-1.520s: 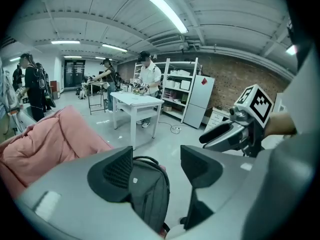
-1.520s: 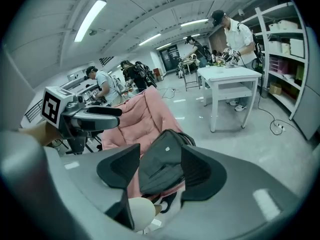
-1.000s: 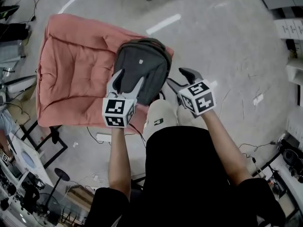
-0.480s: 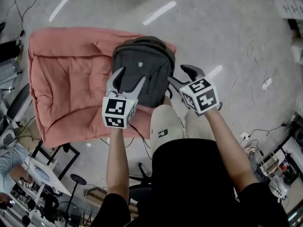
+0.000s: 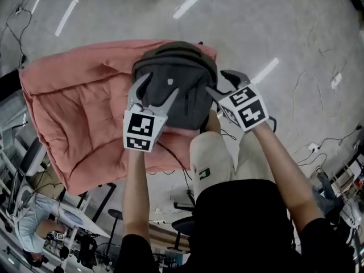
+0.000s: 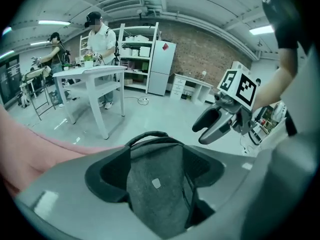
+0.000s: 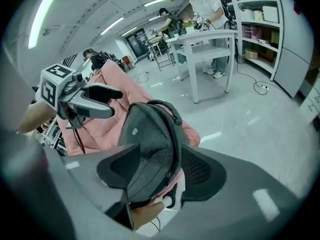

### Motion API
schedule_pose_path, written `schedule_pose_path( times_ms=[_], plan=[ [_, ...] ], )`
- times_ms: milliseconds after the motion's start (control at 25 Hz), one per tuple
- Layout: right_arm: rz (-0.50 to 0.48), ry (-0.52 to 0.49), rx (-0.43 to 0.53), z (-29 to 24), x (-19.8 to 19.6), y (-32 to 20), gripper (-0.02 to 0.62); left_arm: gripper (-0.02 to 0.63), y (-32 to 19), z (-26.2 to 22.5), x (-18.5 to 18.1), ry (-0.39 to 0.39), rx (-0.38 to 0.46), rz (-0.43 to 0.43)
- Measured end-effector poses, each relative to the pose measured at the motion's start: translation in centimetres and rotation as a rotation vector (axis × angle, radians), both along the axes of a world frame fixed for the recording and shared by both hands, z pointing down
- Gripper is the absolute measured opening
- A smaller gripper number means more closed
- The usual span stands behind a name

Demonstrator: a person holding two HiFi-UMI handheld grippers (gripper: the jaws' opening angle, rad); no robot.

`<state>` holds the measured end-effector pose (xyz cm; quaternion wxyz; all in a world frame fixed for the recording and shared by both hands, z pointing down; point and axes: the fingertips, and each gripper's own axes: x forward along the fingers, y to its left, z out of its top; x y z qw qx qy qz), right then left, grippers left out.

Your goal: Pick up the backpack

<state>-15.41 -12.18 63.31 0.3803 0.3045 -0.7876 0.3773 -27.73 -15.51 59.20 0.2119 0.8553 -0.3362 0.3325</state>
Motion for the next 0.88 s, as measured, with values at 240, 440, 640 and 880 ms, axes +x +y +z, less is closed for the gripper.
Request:
schedule_pose_path(
  times_ms=[240,440,640,880],
  plan=[
    [0.038,-0.007,-0.03,3.3,-0.1,-0.4,0.242,0.339,-1.3,2.9,-0.3,-0.032,-0.009,0.094],
    [0.041,-0.019,-0.032,6.0,-0.2,-0.4,0.244,0.358,-3.2,4.7,-0.8,-0.108,0.023,0.193],
    [0.045,-0.032,-0.046,7.8,0.0,-0.2,0.253,0.38,-4.8,6.3,-1.0,-0.178,0.029,0.3],
    [0.065,-0.071,-0.038,8.9,0.1,-0.4,0.259,0.4,-5.7,9.2,-0.9,-0.241,-0.004,0.44]
  ],
)
